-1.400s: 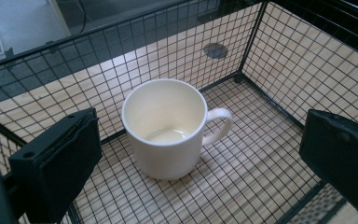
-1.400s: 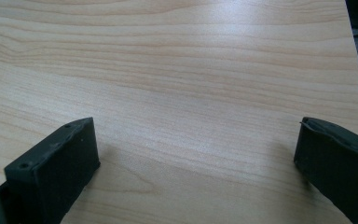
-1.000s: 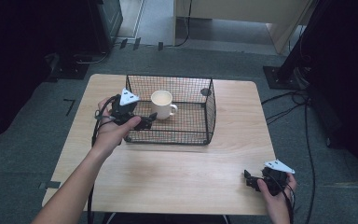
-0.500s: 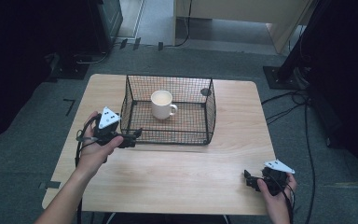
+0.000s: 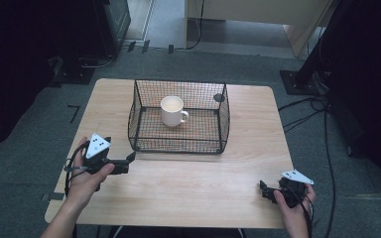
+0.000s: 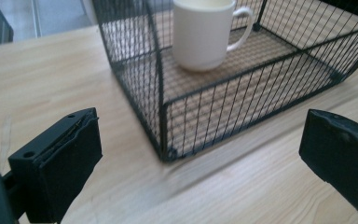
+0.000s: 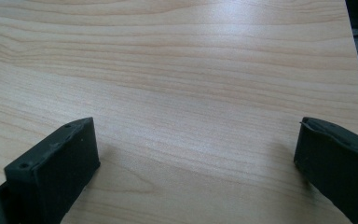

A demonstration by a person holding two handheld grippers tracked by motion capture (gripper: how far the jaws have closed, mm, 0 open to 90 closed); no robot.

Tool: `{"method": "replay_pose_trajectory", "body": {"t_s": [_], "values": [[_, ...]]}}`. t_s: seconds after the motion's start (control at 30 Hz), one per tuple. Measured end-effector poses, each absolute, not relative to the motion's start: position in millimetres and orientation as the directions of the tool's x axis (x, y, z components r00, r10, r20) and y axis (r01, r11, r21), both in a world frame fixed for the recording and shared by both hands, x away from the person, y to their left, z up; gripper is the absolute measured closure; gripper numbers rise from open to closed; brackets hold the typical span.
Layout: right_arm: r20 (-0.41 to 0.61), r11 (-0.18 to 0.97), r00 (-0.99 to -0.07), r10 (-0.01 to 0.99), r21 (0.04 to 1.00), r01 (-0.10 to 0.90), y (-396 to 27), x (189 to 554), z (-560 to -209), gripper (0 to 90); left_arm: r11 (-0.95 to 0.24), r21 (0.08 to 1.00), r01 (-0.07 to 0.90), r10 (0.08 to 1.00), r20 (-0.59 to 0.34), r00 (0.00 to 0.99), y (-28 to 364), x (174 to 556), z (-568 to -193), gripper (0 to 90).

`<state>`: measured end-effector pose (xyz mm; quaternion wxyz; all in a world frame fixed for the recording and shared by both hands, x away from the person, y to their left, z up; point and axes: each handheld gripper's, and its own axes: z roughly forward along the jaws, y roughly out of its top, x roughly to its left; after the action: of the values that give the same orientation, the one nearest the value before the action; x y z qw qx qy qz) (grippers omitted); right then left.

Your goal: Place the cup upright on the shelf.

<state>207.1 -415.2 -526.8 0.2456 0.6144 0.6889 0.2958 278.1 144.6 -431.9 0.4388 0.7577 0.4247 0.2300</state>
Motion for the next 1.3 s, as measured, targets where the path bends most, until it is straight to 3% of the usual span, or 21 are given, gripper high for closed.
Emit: {"method": "replay_pose_trajectory", "body": {"t_s": [0.2,0.67,0.8,1.07,1.3], "values": [[0.026,0.070,-0.125,0.992,0.710,0.701,-415.2,207.1,-526.8,0.0,-0.202,0.849,0.489,0.859,-0.086,0.504,168.7,271.5,-463.1,0.0],[0.025,0.070,-0.124,0.992,0.710,0.701,-415.2,207.1,-526.8,0.0,-0.186,0.794,0.579,0.910,-0.083,0.407,206.3,263.0,-514.4,0.0],[0.025,0.070,-0.124,0.992,0.710,0.701,-415.2,207.1,-526.8,0.0,-0.199,0.790,0.580,0.920,-0.054,0.389,213.5,261.9,-514.4,0.0],[0.025,0.069,-0.124,0.992,0.709,0.701,-415.1,207.1,-526.8,0.0,-0.240,0.692,0.680,0.935,-0.024,0.354,216.6,269.5,-518.3,0.0],[0.025,0.070,-0.124,0.992,0.710,0.701,-415.2,207.1,-526.8,0.0,-0.263,0.683,0.681,0.937,0.012,0.350,212.6,269.6,-518.9,0.0]]}}
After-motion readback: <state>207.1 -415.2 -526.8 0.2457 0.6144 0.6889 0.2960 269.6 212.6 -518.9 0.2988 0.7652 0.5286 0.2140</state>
